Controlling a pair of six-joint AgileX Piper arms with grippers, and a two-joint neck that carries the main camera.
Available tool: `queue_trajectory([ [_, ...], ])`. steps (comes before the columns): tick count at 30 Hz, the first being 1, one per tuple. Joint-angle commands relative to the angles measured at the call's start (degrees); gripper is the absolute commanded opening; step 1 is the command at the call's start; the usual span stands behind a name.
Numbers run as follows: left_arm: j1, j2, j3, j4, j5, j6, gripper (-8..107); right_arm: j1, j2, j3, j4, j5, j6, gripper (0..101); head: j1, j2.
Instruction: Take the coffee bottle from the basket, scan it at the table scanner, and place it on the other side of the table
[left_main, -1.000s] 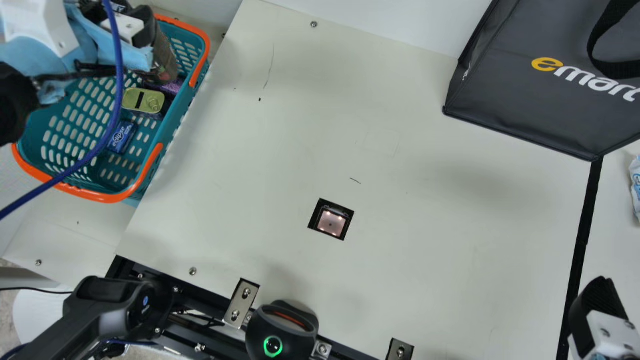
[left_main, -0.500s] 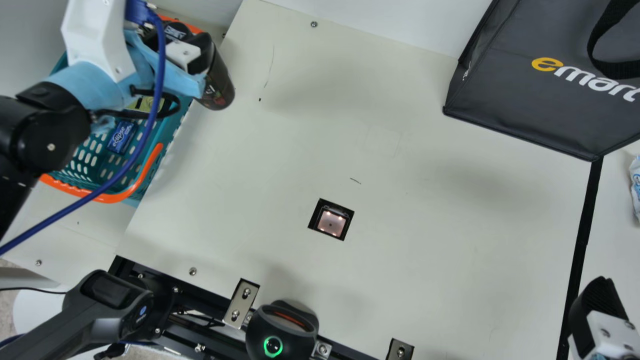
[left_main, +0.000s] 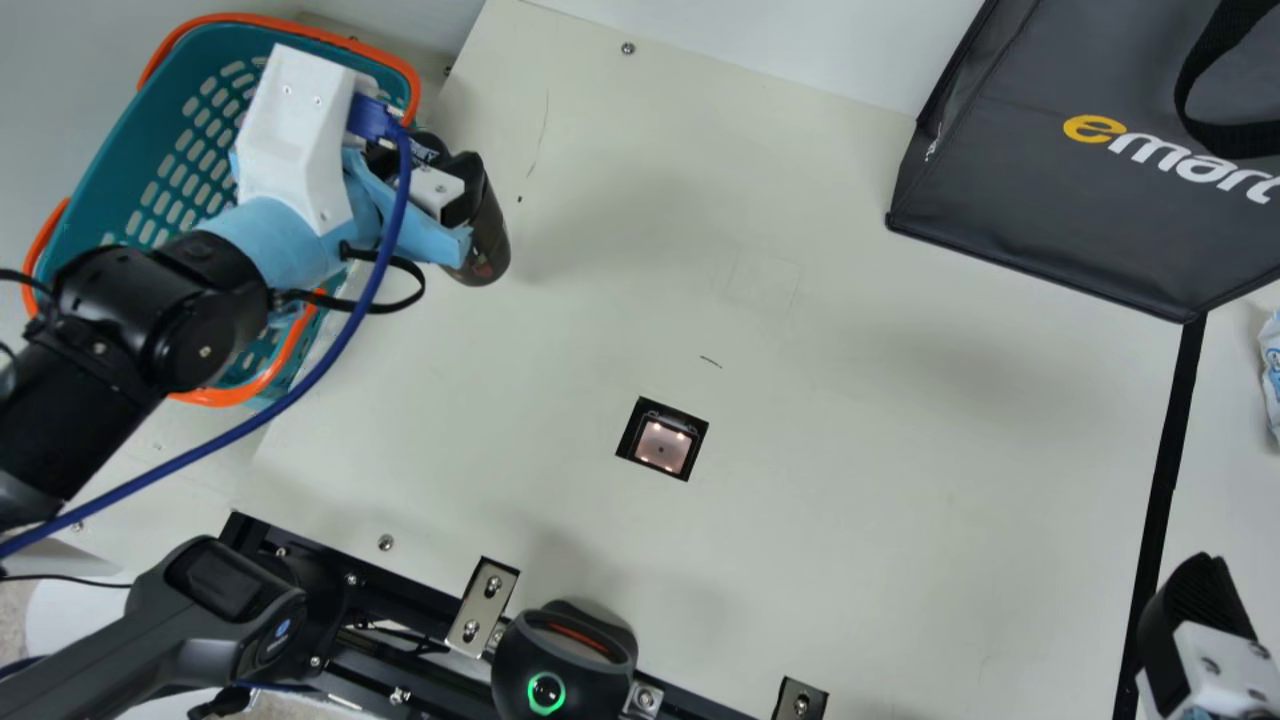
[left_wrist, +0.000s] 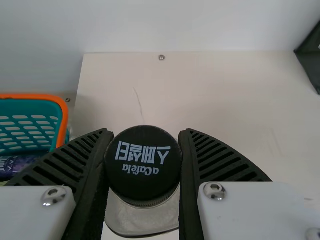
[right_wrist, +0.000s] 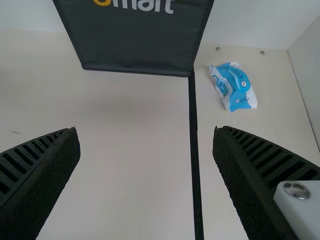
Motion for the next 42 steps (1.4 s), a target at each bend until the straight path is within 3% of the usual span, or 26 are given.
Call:
queue_trajectory([
  [1,-0.2,0.1,1.4,0.4,-0.9,-0.5,-8,0.0,0.0,0.0,0.0,0.0,0.0,95,-1.7,0.1],
  [13,-0.7,0.8,6.0,1.9,-4.1,-2.7,-8,0.0,0.0,0.0,0.0,0.0,0.0,95,-1.7,0.1],
  [31,-0.6,-0.6,8.0,0.8,-6.0,-2.2,52,0.0,0.0,0.0,0.0,0.0,0.0,95,-1.7,0.1],
  [42,0.6,-5.4,5.3,-1.6,-4.9,0.9,89,0.0,0.0,0.0,0.0,0.0,0.0,95,-1.7,0.1],
])
